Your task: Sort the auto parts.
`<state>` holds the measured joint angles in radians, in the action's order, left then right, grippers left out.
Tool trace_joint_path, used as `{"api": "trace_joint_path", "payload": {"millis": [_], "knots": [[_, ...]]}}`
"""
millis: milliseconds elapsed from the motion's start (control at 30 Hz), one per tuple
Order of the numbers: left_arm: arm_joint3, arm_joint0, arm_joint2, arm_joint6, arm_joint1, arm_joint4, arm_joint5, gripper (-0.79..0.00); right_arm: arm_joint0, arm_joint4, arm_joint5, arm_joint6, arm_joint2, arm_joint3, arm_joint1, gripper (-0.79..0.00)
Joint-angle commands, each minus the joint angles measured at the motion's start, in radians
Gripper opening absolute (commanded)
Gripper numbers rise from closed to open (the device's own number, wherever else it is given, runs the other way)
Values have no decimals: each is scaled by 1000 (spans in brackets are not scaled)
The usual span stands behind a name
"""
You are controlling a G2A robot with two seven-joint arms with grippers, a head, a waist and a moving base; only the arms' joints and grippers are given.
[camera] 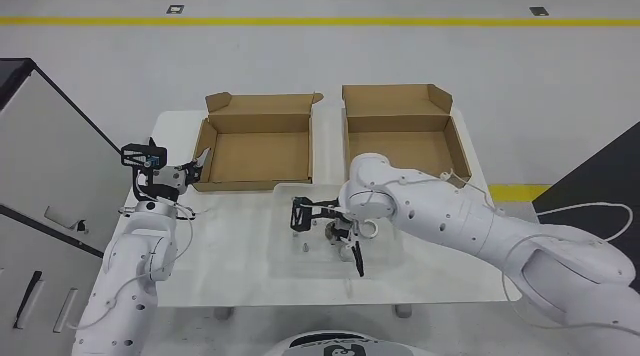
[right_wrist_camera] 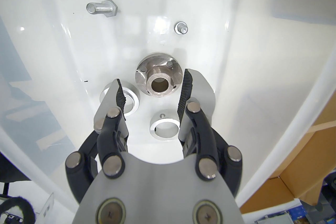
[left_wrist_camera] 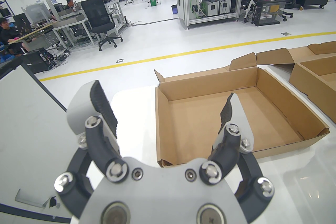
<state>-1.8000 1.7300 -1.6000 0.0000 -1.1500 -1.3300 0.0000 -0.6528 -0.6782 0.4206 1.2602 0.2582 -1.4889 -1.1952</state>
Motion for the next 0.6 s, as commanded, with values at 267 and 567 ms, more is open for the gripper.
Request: {"api": "trace_joint_path", "payload": {"millis": [267,567], "knots": [[0,0,0,0,0,0,0,0,-15,-49,-17,-22,9,11,-12,-394],[0,0,0,0,0,0,0,0,-28,-60,-23,-12,20,27,-20,-416]]}}
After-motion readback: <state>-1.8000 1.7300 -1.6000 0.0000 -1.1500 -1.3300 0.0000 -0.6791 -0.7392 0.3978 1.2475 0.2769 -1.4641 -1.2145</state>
